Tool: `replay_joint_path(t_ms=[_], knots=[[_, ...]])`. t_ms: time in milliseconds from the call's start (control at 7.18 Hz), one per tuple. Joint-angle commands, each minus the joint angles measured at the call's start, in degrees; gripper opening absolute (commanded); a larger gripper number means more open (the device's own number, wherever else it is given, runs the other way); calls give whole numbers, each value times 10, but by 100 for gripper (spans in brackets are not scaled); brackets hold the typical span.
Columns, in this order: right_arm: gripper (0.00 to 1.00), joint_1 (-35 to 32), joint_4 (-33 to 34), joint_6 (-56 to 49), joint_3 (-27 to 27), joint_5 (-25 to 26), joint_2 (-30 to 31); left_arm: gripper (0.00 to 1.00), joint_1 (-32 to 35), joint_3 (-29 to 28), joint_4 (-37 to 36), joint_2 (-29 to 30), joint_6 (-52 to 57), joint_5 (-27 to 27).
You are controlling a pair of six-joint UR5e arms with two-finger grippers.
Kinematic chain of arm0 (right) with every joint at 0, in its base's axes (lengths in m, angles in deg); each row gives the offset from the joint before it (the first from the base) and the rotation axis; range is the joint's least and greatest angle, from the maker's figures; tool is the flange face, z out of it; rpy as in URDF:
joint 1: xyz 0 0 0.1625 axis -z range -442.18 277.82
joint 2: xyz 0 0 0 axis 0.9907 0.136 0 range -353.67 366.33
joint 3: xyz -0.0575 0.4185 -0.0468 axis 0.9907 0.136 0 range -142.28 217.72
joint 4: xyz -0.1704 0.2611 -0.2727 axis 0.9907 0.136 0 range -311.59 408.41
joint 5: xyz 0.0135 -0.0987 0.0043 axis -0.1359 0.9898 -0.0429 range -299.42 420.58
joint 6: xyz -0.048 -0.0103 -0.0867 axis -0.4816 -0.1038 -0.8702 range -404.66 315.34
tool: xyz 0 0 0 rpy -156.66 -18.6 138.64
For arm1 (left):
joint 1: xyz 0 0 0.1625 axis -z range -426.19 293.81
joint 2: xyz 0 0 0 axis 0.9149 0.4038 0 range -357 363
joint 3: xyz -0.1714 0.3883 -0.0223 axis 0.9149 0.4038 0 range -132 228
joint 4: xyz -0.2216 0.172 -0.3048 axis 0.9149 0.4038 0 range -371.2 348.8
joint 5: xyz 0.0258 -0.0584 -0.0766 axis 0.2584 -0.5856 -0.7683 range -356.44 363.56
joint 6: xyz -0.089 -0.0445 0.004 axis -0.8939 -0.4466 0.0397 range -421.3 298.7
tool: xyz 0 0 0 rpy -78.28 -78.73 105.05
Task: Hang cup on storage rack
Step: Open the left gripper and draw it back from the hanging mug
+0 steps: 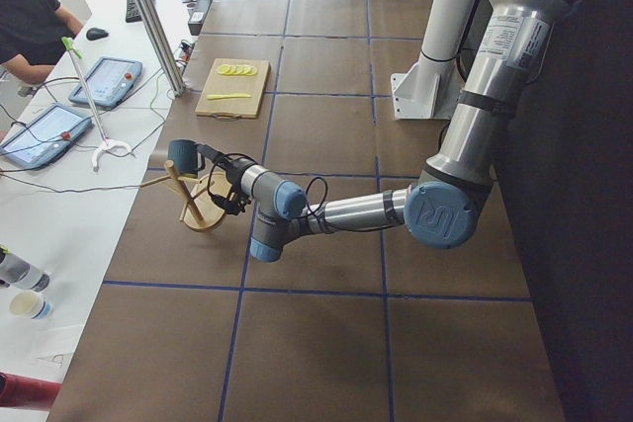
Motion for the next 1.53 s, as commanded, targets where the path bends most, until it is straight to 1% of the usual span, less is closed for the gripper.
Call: replay_joint_path(t_ms=[0, 139, 557, 836, 1114, 1393], knots=[[100, 0, 0, 0, -2, -3, 0, 100, -1, -2, -1, -31, 203, -4], [100, 0, 1, 0, -10, -4, 1, 100, -1, -7, -3, -45, 307, -4], [100, 0, 0, 0, -16, -5, 3, 100, -1, -7, -87, -56, 554, -3], [100, 0, 0, 0, -16, -4, 2, 100, 0, -3, -173, -70, 751, -2], [100, 0, 0, -1, -16, -4, 2, 100, 2, -4, -254, -70, 867, 2], [100, 0, 0, -4, -14, -6, 2, 100, 36, 1, -370, -67, 998, -3]])
